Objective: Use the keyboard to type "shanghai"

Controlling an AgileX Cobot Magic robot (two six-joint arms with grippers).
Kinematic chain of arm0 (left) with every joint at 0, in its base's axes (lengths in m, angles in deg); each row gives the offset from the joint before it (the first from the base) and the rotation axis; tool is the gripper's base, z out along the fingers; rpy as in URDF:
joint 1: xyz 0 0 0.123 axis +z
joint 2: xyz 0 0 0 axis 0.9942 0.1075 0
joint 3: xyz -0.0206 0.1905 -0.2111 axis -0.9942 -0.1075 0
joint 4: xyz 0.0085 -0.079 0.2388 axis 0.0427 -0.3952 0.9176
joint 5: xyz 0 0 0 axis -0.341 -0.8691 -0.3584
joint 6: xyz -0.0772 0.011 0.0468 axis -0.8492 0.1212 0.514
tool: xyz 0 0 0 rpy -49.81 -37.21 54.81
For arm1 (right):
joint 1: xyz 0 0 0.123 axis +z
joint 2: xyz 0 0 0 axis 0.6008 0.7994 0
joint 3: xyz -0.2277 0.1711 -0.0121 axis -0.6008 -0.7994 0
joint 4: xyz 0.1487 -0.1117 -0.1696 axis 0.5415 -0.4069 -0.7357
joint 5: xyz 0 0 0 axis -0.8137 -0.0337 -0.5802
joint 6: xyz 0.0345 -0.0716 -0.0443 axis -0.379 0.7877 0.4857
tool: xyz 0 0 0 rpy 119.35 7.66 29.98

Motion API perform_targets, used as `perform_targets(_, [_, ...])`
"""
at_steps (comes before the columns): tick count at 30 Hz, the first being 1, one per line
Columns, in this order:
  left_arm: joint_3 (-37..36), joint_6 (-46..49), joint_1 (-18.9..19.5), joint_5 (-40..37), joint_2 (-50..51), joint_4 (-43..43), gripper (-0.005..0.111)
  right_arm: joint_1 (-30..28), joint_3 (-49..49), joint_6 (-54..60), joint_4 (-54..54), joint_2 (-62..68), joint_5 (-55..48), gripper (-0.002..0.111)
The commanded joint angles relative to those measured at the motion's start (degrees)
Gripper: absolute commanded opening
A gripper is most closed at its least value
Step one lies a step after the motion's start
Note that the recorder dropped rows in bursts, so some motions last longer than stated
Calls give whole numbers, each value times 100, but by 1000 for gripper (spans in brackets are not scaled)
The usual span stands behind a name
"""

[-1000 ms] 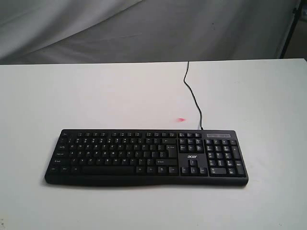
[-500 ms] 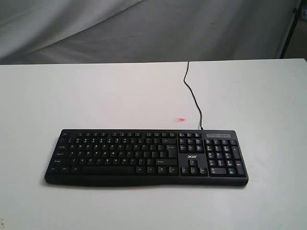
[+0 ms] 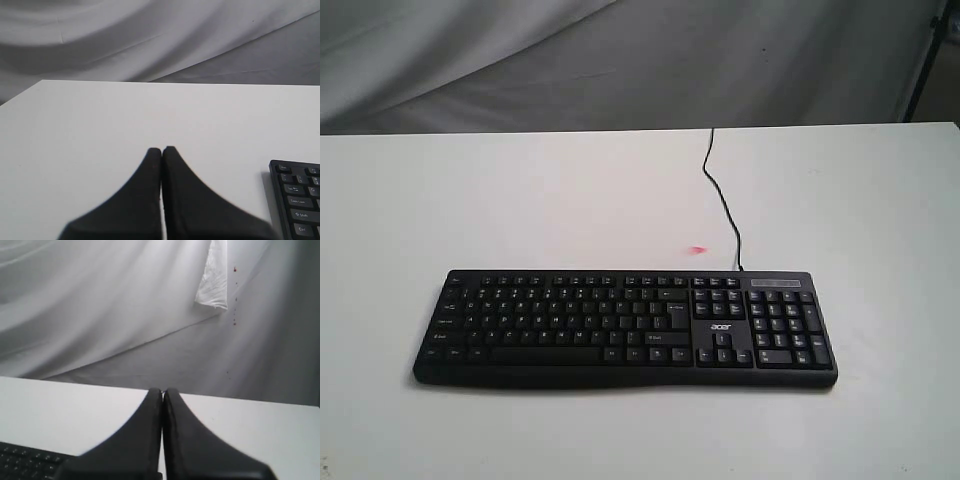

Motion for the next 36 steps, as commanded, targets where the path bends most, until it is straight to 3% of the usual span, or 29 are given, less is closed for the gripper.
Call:
perform_targets(1, [-29, -7, -21, 36, -29, -4, 1, -24, -23, 112, -193, -23, -427, 0])
perform_targets(16, [-29, -7, -21, 36, -29, -4, 1, -12, -23, 112, -236, -23, -1900, 0])
perform_targets(36, [-29, -7, -21, 36, -29, -4, 1, -12, -23, 94, -174, -23, -1919, 0])
